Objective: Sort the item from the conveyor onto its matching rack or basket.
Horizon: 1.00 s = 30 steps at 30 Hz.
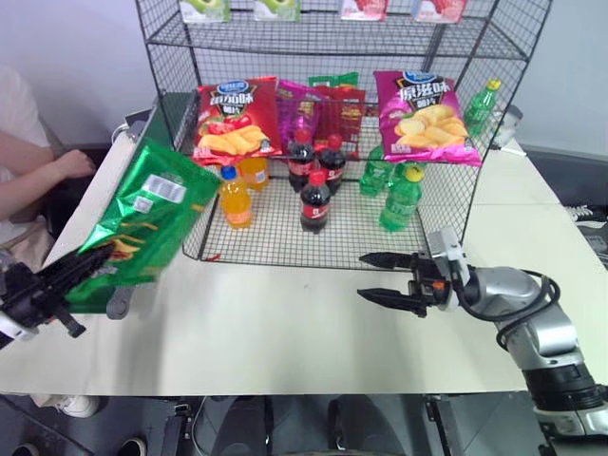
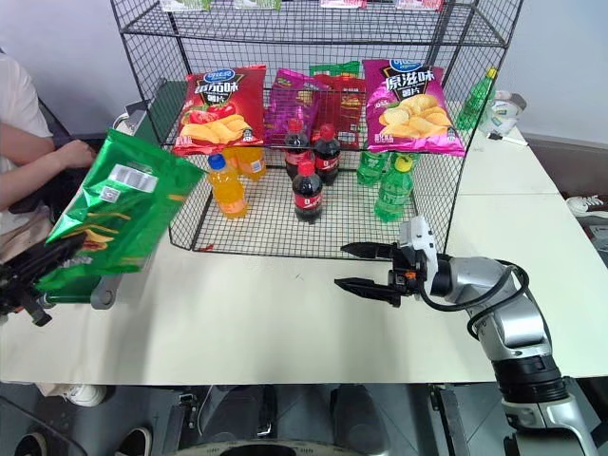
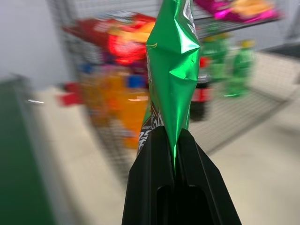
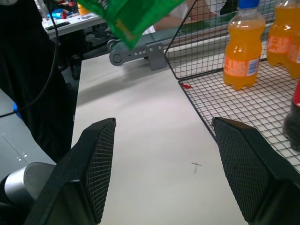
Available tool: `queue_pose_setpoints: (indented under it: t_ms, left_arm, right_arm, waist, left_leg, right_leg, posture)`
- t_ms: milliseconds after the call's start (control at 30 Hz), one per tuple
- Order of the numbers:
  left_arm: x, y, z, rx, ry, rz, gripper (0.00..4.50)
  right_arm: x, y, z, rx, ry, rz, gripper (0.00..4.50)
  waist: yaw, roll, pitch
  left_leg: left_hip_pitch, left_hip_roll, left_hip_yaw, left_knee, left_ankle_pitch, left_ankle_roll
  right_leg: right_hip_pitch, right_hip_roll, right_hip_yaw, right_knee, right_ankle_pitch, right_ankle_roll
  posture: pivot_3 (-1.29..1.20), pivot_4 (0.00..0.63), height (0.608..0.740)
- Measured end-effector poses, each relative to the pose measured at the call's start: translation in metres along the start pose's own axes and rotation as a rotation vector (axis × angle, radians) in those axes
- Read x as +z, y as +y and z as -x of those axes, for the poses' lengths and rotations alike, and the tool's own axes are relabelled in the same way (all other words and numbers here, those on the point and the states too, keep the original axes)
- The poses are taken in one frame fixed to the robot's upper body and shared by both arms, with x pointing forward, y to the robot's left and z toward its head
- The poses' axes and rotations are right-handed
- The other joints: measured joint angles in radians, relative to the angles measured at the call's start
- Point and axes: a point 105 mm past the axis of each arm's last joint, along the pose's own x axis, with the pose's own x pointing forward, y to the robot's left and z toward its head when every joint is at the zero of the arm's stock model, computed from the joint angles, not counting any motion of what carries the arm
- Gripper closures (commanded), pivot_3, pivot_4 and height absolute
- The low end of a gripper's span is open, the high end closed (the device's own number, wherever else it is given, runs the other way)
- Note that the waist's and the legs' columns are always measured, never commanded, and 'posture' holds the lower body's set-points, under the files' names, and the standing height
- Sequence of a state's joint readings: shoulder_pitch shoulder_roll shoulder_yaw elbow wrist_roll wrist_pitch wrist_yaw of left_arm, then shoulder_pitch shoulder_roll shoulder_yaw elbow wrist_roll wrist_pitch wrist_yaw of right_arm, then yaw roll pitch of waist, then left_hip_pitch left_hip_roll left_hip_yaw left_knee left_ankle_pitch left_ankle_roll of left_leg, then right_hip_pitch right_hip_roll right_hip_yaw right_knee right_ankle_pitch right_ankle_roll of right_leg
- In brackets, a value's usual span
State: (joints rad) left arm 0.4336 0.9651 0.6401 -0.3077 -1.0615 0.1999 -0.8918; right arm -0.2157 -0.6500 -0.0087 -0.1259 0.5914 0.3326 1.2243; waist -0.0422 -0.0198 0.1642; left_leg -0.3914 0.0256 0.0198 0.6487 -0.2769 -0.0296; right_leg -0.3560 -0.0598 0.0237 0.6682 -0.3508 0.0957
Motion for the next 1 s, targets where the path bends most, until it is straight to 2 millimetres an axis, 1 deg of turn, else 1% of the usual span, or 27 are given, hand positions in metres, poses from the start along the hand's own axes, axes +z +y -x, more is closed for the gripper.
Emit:
queue_pose_setpoints:
  t_ms: [133, 200, 333, 467, 700, 867, 1000]
  left_arm:
    - [-0.002, -0.018, -0.016, -0.205, 0.055, 0.137, 4.39]
    - [0.001, -0.027, -0.021, -0.305, 0.070, 0.206, 4.39]
    - [0.007, -0.038, -0.028, -0.463, 0.096, 0.339, 4.39]
    - [0.000, -0.057, -0.036, -0.620, 0.145, 0.457, 4.39]
    - [-0.009, -0.073, -0.052, -0.779, 0.196, 0.516, 4.39]
    - [-0.019, -0.072, -0.060, -0.819, 0.237, 0.500, 4.39]
    - [-0.022, -0.069, -0.063, -0.825, 0.255, 0.465, 4.39]
  right_arm:
    - [0.003, 0.001, -0.002, 0.016, 0.001, 0.013, 1.07]
    - [0.005, 0.001, -0.003, 0.023, 0.002, 0.017, 1.07]
    - [0.007, 0.005, -0.004, 0.044, 0.004, 0.025, 1.07]
    - [0.006, 0.009, -0.006, 0.062, 0.004, 0.001, 1.07]
    - [0.010, 0.018, -0.010, 0.120, -0.021, -0.072, 1.07]
    - [0.012, 0.032, -0.004, 0.219, 0.021, -0.119, 1.07]
    - [0.012, 0.042, 0.004, 0.292, 0.062, -0.187, 1.07]
  waist:
    - [0.000, 0.000, 0.000]
    - [0.000, 0.000, 0.000]
    - [0.000, 0.001, 0.001]
    - [0.000, 0.001, 0.001]
    - [0.001, 0.001, 0.001]
    - [0.003, 0.002, 0.002]
    - [0.002, 0.002, 0.002]
  left_leg:
    - [0.000, 0.000, 0.000, 0.000, 0.000, 0.000]
    - [0.000, 0.000, 0.000, 0.000, 0.000, 0.000]
    - [0.000, 0.000, 0.000, 0.000, 0.000, 0.000]
    - [0.000, 0.001, 0.000, 0.000, 0.000, 0.000]
    - [0.000, 0.001, 0.000, 0.001, 0.000, 0.000]
    - [0.000, 0.001, 0.000, 0.001, 0.000, 0.000]
    - [0.000, 0.001, 0.000, 0.001, 0.000, 0.000]
  right_leg:
    - [0.000, 0.001, 0.000, 0.001, 0.000, 0.000]
    - [0.000, 0.001, 0.000, 0.001, 0.000, 0.000]
    - [0.000, 0.002, 0.000, 0.001, 0.000, 0.000]
    - [-0.001, 0.002, 0.001, 0.001, 0.000, 0.000]
    - [-0.001, 0.002, 0.001, 0.001, 0.000, 0.000]
    - [-0.001, 0.003, 0.001, 0.001, 0.000, 0.000]
    - [-0.001, 0.002, 0.001, 0.001, 0.000, 0.000]
  posture:
    - [0.00, 0.150, 0.739]
    - [0.00, 0.150, 0.739]
    - [0.00, 0.150, 0.739]
    - [0.00, 0.150, 0.739]
    - [0.00, 0.150, 0.739]
    - [0.00, 0.150, 0.739]
    - [0.00, 0.150, 0.739]
